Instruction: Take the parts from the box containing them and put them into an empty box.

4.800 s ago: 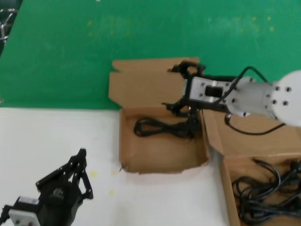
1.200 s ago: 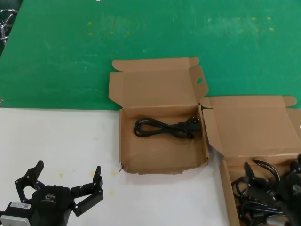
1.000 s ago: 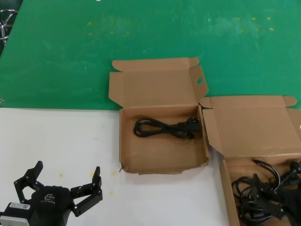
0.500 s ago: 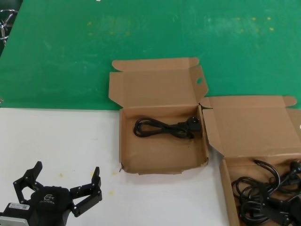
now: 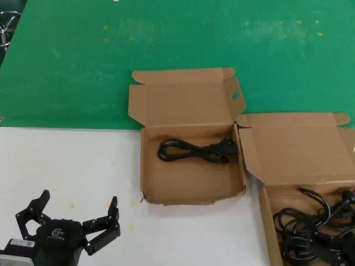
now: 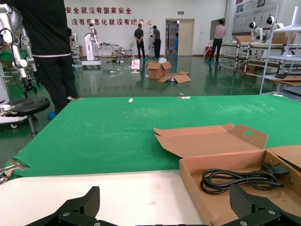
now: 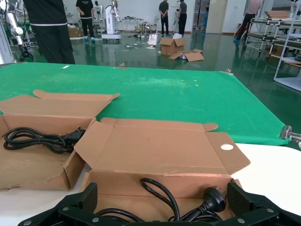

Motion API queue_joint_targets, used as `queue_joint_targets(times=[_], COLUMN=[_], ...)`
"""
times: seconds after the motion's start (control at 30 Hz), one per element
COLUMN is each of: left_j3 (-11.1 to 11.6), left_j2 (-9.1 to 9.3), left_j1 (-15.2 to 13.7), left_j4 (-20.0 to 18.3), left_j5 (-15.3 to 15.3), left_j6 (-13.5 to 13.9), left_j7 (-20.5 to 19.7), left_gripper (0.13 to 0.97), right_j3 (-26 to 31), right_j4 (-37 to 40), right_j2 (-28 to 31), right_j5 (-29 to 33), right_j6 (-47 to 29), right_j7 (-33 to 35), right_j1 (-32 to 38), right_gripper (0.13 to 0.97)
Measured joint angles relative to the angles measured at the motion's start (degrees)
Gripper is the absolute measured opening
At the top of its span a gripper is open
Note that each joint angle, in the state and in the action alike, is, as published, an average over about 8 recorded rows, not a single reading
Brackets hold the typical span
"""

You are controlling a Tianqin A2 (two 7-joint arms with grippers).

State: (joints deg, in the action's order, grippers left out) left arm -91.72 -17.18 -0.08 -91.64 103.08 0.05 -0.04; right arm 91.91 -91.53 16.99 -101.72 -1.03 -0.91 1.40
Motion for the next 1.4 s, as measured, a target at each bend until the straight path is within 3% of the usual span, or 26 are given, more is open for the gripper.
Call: queue_joint_targets(times=[1.4], left_j3=[0.0], left_j2=[0.0], left_j1=[0.0], left_j4=[0.0], left_j5=[0.0], left_j6=[0.0], left_j7=[0.0], left_gripper=[0.966], right_j3=[0.0], right_j4=[0.0], right_j2=[0.0], right_j5=[0.0], right_j6=[0.0], right_j7=[-0.01], right_j1=[0.0], right_gripper=[0.966])
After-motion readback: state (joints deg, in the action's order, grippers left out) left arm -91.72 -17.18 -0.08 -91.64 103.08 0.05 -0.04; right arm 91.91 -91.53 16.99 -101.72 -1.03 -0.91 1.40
